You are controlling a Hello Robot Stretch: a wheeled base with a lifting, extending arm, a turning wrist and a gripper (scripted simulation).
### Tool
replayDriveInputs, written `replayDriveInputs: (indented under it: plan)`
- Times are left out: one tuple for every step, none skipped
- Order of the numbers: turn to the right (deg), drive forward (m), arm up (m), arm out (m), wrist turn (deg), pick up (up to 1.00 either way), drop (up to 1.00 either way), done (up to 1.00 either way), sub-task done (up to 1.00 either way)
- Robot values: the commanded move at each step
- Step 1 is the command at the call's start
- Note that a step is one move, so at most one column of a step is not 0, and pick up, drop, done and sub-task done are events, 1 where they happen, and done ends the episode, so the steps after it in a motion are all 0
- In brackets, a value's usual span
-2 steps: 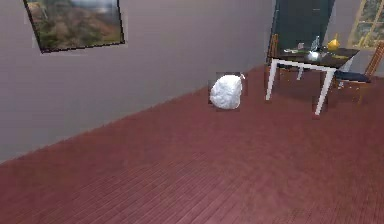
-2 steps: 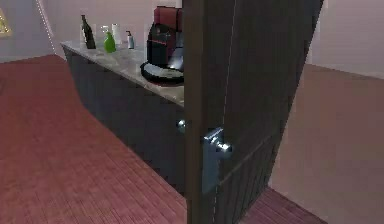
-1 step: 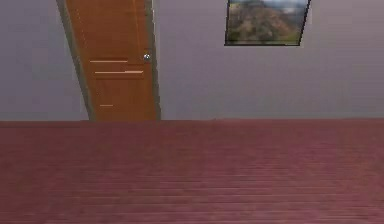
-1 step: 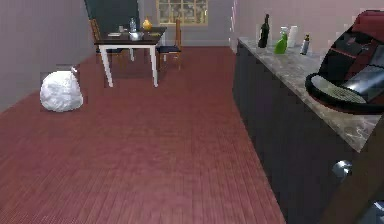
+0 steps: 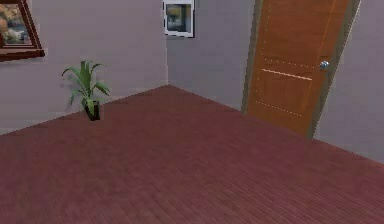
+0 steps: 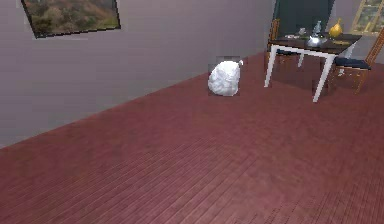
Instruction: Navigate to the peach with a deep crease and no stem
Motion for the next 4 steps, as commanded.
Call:
replayDriveInputs:
  plan:
    - [0.0,0.10,0.00,0.00,0.0,0.00,0.00,0.00,0.00]
    - [45.0,0.00,0.00,0.00,0.0,0.00,0.00,0.00,0.00]
    - [39.0,0.00,0.00,0.00,0.0,0.00,0.00,0.00,0.00]
    - [0.0,0.10,0.00,0.00,0.0,0.00,0.00,0.00,0.00]
